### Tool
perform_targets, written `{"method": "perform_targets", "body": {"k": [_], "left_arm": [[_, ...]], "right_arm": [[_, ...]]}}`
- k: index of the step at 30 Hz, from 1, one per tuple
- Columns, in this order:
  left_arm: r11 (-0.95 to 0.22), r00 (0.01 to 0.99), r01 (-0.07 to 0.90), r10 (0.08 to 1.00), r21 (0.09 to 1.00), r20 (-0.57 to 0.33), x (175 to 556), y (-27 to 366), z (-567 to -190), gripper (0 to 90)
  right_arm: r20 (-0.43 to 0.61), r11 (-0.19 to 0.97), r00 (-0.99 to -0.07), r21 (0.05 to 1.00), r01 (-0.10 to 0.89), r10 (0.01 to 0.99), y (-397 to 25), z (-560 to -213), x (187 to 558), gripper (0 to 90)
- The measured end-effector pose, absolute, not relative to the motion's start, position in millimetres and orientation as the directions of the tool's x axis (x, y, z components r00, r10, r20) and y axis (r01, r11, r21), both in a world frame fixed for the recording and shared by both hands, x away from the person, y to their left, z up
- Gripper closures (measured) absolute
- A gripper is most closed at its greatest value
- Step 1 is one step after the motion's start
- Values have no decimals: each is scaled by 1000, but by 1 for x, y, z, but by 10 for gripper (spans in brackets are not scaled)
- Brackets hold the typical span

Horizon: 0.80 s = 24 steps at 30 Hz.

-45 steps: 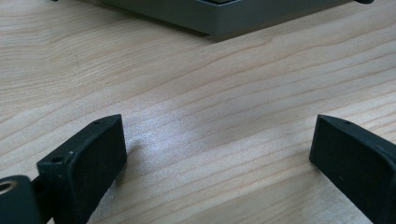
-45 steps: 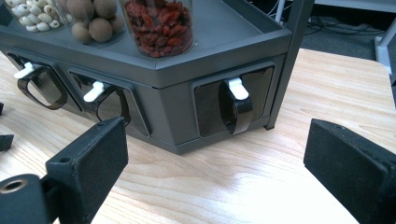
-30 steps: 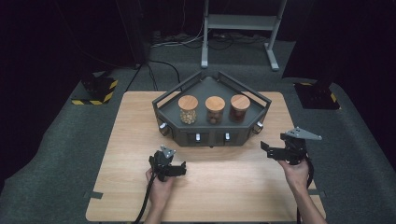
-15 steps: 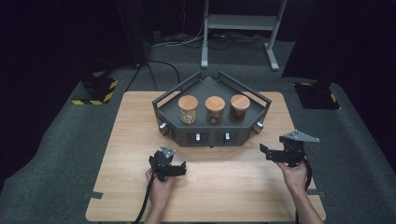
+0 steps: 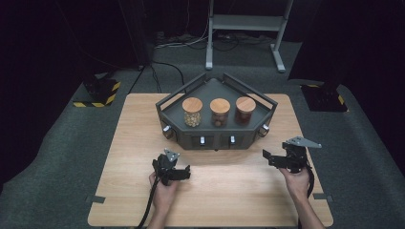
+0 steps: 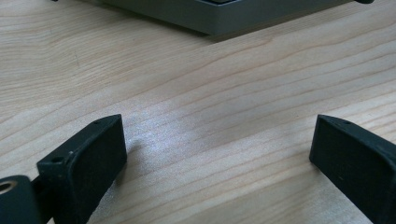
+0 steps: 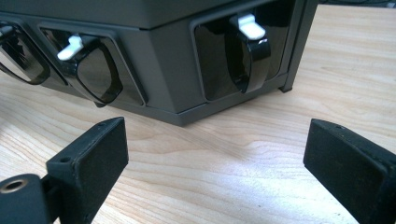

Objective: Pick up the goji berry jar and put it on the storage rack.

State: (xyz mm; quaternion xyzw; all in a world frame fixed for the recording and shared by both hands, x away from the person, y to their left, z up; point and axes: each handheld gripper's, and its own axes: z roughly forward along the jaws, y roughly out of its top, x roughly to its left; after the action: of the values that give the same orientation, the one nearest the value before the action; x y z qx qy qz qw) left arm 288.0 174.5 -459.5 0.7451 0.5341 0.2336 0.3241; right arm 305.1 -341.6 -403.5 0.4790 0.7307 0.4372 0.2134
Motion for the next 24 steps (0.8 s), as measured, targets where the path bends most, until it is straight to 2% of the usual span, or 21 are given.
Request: {"method": "perform_targets", "body": {"k": [24], "left_arm": [[-220,320,644,947,732,3,288,174,-459,39]], "right_arm": [[90,190,-451,821,538,888,-328,-417,312,63]]}}
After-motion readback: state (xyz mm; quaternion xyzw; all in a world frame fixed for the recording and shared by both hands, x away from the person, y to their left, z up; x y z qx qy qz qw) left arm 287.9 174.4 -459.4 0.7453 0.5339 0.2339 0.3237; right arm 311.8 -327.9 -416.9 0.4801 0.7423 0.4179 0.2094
